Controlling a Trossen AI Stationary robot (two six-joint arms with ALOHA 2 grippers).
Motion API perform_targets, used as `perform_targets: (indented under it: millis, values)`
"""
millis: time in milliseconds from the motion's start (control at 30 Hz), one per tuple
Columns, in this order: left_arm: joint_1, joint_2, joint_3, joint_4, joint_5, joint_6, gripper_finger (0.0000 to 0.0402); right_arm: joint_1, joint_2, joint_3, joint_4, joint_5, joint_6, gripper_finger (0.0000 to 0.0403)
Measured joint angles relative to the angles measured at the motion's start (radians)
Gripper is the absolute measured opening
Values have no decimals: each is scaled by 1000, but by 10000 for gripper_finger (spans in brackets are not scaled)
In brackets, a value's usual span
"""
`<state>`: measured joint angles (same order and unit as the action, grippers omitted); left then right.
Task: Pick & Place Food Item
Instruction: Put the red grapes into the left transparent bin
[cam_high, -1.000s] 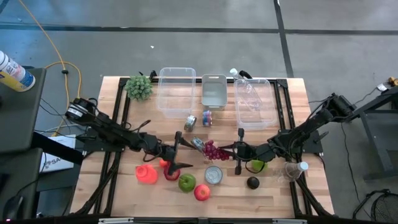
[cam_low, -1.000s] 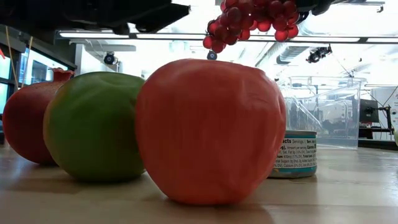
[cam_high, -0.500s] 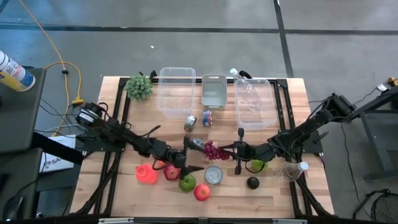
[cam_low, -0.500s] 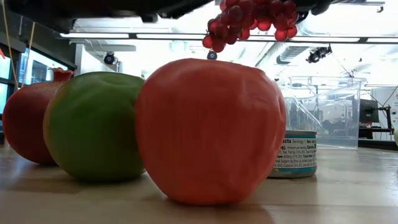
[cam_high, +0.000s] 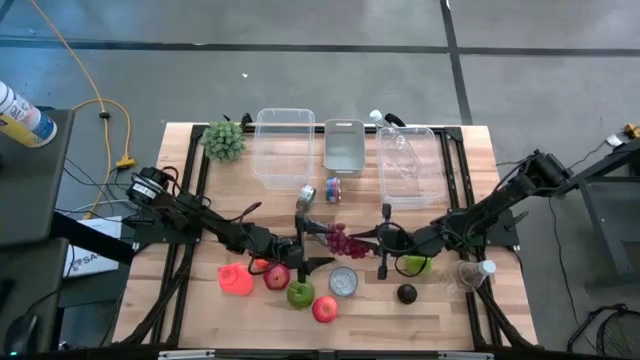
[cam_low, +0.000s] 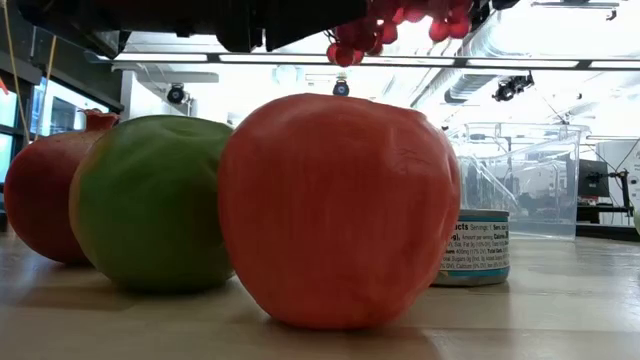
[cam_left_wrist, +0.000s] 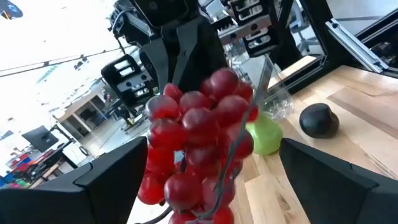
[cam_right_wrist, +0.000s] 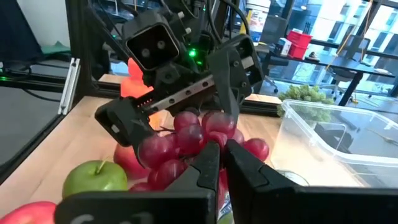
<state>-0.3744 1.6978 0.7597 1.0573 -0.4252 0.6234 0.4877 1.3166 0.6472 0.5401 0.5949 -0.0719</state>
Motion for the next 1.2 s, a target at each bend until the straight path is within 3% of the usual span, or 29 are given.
perform_targets:
  millis: [300,467,967,1200]
  values:
    - [20,0,0,-1,1,11,357,-31,0,0,3,-92,31,3]
    - [28,0,0,-2,0,-18,333,-60,0,1,-12,-106,53,3]
    - [10,0,-1,-3,-24,-76,141,-63,0,1,-13,-157,53,5]
    - [3,0,-1,-9,-27,-100,58,-63,0,1,-12,-182,80,42]
